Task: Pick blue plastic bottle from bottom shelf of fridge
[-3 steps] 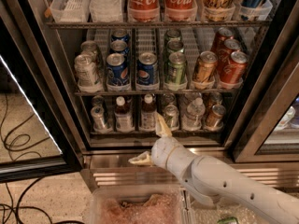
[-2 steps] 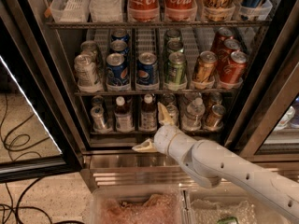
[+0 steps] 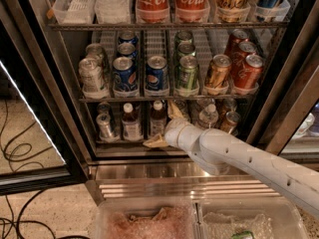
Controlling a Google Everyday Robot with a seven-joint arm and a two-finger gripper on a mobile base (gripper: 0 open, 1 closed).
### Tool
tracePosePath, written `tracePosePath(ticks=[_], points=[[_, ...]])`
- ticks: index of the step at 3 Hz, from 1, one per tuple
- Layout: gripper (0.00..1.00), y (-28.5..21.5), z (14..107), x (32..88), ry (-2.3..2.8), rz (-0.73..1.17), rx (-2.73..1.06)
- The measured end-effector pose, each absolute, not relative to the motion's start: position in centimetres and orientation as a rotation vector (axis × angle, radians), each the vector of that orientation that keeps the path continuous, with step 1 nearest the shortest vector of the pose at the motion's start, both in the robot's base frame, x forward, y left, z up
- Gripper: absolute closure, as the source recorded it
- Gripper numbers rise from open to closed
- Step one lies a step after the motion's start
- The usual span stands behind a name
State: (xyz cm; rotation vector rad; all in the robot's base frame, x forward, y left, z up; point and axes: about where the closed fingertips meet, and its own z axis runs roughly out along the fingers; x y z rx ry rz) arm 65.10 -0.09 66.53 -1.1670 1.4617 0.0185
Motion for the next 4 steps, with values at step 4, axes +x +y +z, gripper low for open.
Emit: tracePosePath(ticks=[4], points=[[0.0,-0.3,65.4,68.0,1.476,-0.019,-1.11]])
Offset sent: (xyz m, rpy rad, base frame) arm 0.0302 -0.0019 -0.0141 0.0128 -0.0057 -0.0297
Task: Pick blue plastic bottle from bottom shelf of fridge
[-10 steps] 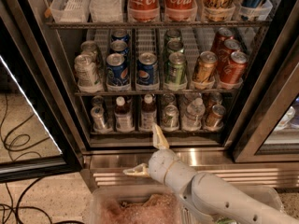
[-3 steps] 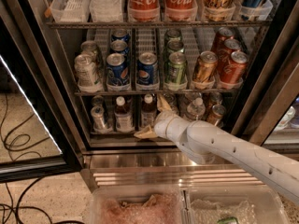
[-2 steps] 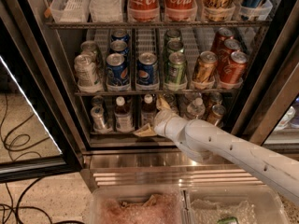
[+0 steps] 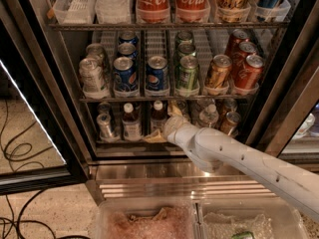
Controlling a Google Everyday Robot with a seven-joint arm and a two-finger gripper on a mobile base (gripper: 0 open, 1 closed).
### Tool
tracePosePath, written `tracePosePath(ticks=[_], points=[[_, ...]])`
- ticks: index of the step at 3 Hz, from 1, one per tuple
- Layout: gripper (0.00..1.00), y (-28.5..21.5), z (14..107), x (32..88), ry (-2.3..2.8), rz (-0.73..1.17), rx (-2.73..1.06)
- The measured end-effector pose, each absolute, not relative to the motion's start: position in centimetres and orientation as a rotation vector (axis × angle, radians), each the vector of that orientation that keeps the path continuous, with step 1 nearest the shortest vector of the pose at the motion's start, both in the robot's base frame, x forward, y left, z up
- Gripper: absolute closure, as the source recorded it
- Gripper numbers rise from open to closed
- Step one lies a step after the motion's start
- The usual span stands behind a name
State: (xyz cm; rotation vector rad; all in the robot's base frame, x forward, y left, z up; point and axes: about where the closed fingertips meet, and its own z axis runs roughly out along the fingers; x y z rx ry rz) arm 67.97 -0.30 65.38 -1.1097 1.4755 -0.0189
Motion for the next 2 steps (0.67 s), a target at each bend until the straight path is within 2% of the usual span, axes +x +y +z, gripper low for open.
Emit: tracePosePath(ticks=[1,2], points=[[0.19,-0.29,65.38,67.97,1.476,-0.019,-1.11],[0.42,-0.29,65.38,67.97,1.475,-0.019,-1.11]])
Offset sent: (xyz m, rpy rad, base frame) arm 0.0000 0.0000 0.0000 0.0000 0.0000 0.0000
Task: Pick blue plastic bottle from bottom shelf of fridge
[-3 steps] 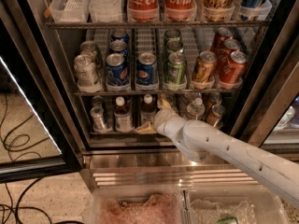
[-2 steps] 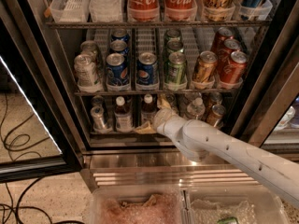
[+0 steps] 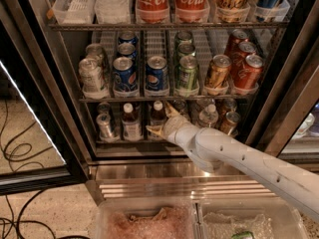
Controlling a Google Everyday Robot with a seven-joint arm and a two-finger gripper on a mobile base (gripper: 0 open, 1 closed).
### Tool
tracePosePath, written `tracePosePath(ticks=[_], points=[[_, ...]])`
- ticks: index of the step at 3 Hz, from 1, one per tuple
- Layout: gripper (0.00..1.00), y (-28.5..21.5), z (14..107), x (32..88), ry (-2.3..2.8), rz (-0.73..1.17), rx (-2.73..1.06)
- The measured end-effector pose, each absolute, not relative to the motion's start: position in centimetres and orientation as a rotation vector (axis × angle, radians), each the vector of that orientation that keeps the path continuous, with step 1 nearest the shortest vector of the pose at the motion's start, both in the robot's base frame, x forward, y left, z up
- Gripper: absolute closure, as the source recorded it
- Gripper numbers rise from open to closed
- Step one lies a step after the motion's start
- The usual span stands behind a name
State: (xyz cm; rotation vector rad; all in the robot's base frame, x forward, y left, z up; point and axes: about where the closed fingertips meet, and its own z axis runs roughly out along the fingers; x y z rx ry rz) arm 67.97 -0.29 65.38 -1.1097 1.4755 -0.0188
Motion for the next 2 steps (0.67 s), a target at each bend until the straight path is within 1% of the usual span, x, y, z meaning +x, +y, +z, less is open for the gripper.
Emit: tracePosePath(ticks=[2], points=[[0.89,-0.29,65.38,67.97,1.475,-0.019,-1.11]])
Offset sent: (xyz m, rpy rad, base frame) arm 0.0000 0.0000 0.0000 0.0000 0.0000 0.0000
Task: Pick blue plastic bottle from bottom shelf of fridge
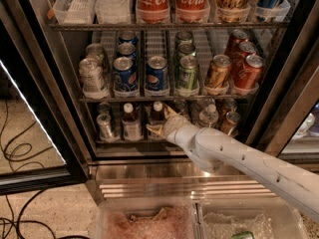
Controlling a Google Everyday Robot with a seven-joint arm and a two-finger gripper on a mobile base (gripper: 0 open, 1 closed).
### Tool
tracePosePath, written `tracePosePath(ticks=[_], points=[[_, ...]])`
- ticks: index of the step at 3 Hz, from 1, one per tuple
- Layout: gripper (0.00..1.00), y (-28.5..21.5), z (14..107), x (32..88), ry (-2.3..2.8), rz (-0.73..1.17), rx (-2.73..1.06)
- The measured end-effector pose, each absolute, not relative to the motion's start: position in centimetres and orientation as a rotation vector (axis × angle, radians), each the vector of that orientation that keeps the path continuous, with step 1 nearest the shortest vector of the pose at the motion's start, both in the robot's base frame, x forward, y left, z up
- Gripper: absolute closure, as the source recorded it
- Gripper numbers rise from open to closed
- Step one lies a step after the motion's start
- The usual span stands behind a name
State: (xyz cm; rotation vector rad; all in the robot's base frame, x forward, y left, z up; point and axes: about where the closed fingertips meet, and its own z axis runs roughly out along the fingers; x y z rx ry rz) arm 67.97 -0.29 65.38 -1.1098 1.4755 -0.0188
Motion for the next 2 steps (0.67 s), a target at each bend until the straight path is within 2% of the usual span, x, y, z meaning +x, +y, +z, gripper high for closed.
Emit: tracePosePath(ticks=[1,2], points=[[1.0,0.0,65.9,67.8,1.461,-0.018,-1.127],[1.0,0.3,68.0,67.4,1.422,-0.017,-1.14]])
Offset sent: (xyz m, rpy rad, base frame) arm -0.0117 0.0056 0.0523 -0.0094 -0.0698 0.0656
